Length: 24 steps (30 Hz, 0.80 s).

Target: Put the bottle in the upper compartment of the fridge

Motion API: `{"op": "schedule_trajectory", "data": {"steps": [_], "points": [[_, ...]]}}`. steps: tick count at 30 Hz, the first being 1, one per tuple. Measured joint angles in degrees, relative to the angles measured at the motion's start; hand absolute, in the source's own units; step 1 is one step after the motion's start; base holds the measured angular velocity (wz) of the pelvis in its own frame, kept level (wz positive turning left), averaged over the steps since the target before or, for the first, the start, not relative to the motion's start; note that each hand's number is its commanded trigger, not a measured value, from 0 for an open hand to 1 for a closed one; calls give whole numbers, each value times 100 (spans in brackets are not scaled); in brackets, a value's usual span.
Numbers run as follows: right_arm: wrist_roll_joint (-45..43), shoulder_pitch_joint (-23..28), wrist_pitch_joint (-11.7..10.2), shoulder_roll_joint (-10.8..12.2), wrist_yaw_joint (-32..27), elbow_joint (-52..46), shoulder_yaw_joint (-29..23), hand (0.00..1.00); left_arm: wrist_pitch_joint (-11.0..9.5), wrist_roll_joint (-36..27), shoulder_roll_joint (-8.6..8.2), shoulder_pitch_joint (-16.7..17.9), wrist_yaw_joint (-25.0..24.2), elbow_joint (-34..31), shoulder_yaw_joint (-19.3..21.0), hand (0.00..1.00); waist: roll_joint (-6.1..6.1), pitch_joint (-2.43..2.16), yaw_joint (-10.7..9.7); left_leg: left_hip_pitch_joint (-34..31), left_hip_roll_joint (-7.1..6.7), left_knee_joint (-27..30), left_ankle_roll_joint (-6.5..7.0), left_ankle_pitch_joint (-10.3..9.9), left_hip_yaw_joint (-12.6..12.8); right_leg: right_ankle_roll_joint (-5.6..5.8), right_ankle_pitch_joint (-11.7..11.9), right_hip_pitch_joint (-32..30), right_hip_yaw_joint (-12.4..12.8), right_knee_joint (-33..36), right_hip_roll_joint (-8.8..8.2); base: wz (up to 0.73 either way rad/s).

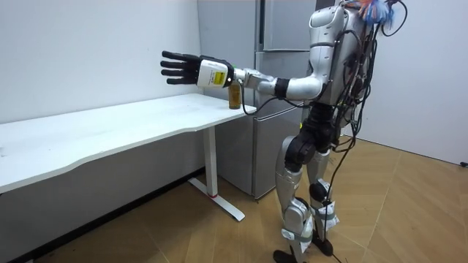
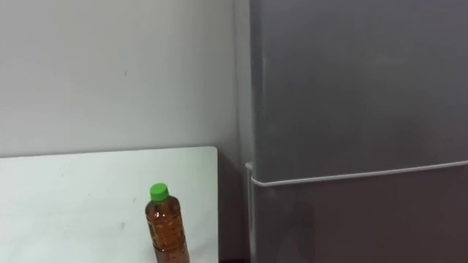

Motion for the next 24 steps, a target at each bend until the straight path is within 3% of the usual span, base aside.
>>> {"op": "schedule_trajectory", "data": {"steps": [2, 10, 13, 19, 24], "points": [[-78, -29, 2, 2, 7, -2, -1, 0, 3, -7, 0, -89, -45, -73, -46, 0, 24, -14, -47, -27, -2, 25, 0, 0, -32, 0, 0, 1, -27, -7, 2, 8], [-211, -204, 69, 12, 149, 29, 6, 0, 140, -498, 2, -525, -848, -356, -490, 0, -19, 45, -257, -34, -2, 49, -1, 1, -55, 0, 0, 27, -40, 10, 0, 1], [-210, -331, 83, 44, 198, 108, 26, 0, 308, -513, 1, -762, -1177, -351, -790, 0, -46, 83, -292, -21, 11, 42, -1, 0, 4, 0, 0, 4, 9, 2, 4, -9], [-237, -461, 205, 103, 251, 146, 17, 0, 869, -791, -1, -1266, -2068, -367, -1298, 0, -19, 76, -540, -56, 23, 31, -1, -1, 64, -11, 23, -51, 91, 28, 23, -5], [-209, -559, 213, 112, 277, 271, 18, 0, 1022, -778, -4, -1713, -2647, -483, -1396, 0, 14, 74, -686, -85, 27, 49, -2, 0, 145, -11, 24, -102, 130, 34, 20, -6]]}}
